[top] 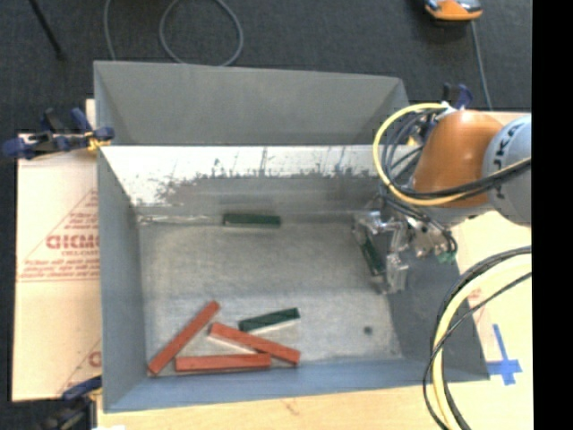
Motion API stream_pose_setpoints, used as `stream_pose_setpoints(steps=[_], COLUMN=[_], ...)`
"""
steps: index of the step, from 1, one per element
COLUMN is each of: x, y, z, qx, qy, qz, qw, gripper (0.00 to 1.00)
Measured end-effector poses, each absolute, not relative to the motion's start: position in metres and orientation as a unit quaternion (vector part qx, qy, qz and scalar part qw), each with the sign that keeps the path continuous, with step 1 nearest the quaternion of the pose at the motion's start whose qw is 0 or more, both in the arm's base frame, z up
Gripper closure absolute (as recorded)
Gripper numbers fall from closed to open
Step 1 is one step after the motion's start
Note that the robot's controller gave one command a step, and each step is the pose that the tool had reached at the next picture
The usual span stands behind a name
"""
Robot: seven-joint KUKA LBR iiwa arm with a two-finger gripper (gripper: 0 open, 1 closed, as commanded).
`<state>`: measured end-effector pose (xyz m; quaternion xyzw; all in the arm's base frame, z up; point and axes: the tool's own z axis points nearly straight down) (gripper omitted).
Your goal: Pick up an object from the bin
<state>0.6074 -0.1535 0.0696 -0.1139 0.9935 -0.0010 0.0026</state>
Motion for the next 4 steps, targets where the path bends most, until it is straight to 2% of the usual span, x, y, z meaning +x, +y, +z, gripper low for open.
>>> stream_pose_setpoints(steps=[1,2,3,4], x=[0.619,0.620,0.603,0.614], y=[-0.154,-0.155,-0.141,-0.142], z=[0.072,0.074,0.187,0.290], qx=[-0.245,-0.246,-0.257,-0.251], qy=[0.970,0.969,0.966,0.968], qz=[0.007,0.004,-0.003,-0.004], qw=[0.002,0.004,0.006,0.007], gripper=[0.00,1.00,1.00,1.00])
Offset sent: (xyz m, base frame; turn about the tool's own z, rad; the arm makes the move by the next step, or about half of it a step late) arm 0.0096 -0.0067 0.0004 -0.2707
